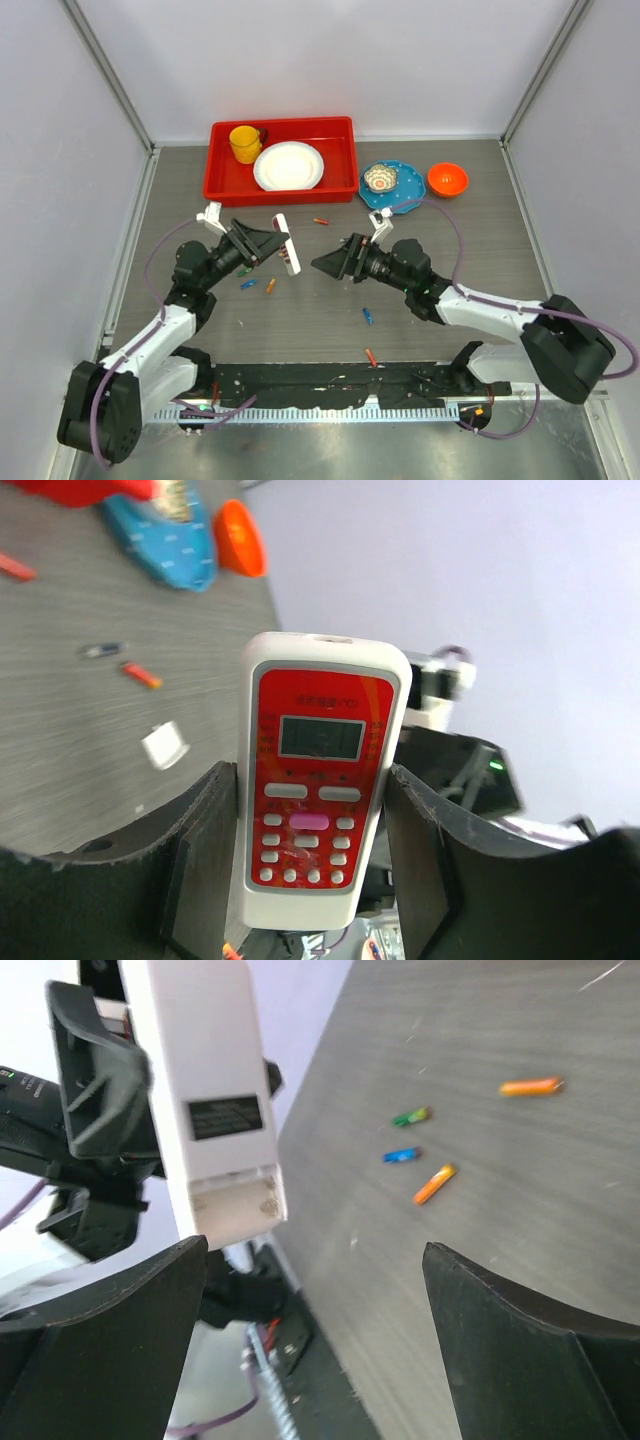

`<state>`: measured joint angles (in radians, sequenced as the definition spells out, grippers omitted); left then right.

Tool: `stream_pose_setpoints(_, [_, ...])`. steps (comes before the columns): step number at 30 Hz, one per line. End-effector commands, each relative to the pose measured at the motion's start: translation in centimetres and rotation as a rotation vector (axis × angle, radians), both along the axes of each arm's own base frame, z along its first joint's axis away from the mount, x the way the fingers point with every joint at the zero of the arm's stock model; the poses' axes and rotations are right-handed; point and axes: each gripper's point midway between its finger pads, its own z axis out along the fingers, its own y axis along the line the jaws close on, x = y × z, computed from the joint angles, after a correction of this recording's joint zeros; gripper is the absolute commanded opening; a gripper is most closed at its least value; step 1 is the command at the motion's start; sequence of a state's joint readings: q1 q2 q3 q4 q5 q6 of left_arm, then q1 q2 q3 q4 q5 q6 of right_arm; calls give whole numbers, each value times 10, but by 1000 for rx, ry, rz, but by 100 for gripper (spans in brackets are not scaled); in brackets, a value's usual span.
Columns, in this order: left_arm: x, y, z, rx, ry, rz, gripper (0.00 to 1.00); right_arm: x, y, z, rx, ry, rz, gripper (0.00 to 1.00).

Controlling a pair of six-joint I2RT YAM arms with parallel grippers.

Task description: Load the batteries into the remote control

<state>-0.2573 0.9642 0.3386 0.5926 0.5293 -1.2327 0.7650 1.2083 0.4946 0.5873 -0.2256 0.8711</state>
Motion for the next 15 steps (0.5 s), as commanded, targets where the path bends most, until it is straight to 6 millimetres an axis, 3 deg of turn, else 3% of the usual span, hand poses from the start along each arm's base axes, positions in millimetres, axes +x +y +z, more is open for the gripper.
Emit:
stream_pose_setpoints(1, [-23,-9,79,-124,-341,-58,0,-32,16,58,320,-25,220,94])
stream_pose_setpoints(8, [-25,-21,89,-156,-365,-131,0,-41,9,87,560,-69,319,94])
stream_pose_setpoints(15, [-20,-34,85,-172,-317,-193,0,-35,12,80,516,-96,316,94])
